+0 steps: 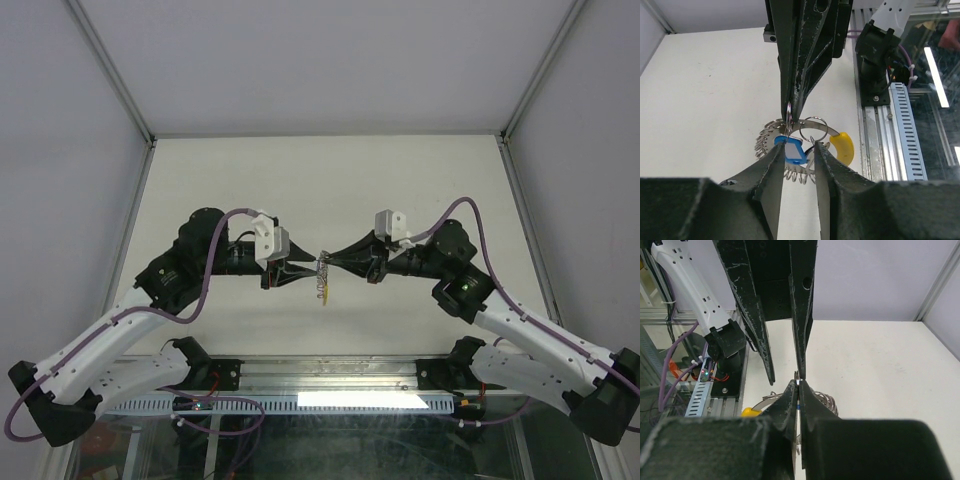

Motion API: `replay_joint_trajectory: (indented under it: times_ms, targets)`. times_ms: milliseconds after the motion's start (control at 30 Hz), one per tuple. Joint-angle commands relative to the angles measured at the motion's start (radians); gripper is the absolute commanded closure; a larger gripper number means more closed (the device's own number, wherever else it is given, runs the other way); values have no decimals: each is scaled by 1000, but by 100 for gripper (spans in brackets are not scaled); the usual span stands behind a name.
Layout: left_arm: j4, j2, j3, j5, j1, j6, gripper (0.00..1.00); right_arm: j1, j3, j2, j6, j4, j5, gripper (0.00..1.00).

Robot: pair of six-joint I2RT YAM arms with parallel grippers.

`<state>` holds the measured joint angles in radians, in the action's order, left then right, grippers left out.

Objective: Put the keys on the keyring

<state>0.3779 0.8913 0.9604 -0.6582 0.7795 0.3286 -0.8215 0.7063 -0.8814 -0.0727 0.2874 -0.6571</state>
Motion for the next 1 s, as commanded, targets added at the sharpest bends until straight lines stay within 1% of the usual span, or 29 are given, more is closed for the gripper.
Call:
replay_joint_trajectory:
  times_ms: [0,400,500,600,800,967]
  targets:
    - [-167,-53,-40,39,6,-97,70,-1,17,30,-10,98,11,100]
    - [-368,-76,-136,34,7,-236,68,0,24,24,-13,99,6,100]
    - [-384,-70,-140,26,7,-242,74,0,27,21,-13,99,-2,100]
    - [-388,-57,-136,11,6,-240,78,-1,28,20,-14,96,-7,100]
    - [-387,-38,-128,-11,6,-232,82,-1,25,19,-12,96,-13,100]
    - [-384,-27,-133,-19,6,-230,82,-1,24,21,-9,105,-16,100]
